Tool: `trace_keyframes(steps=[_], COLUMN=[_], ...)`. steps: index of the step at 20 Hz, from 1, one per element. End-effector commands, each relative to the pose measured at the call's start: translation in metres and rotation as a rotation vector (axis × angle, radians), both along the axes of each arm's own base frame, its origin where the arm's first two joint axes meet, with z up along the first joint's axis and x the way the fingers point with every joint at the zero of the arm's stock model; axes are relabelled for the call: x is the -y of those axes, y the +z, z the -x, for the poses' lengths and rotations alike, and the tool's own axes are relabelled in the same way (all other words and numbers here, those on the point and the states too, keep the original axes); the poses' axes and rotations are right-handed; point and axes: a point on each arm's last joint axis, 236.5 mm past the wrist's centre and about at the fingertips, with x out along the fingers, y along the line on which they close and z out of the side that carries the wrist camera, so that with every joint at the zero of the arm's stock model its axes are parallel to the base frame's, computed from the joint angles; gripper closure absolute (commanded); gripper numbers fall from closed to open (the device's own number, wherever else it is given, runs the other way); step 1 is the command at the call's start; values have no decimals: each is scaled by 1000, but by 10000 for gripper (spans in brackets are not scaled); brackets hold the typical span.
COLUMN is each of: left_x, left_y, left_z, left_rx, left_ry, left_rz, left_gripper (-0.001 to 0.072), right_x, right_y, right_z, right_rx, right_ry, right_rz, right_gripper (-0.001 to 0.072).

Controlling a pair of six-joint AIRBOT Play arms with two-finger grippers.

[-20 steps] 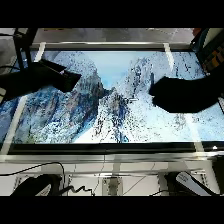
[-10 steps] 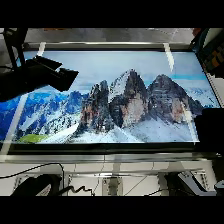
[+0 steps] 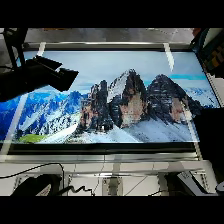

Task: Fold the clothes and pants, and hang the long-sleeved shirts on hangers.

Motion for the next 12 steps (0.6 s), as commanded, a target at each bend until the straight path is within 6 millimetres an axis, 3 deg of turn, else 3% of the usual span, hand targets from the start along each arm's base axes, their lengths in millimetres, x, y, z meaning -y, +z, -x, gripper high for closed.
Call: trace_keyframes(steps=[1, 3, 5, 7, 9, 12], left_x=[0, 0, 0, 0, 0, 0], left_y=[1, 1, 1, 1, 1, 1], left_z=[0, 0, 0, 0, 0, 0], left_rx=[2, 2, 2, 2, 2, 2], left_ry=[0, 0, 0, 0, 0, 0], left_rz=[0, 0, 0, 0, 0, 1], left_gripper=[13, 13, 13, 14, 13, 13], right_x=[-37, -80, -131, -182, -231, -294], right_y=[7, 12, 17, 21, 21, 17], right_z=[-70, -118, -158, -186, -201, -205], right_rx=[5, 47, 96, 116, 120, 83], right_ry=[276, 433, 584, 736, 883, 1139], right_rz=[75, 84, 88, 106, 114, 158], right_gripper=[318, 656, 671, 672, 671, 672])
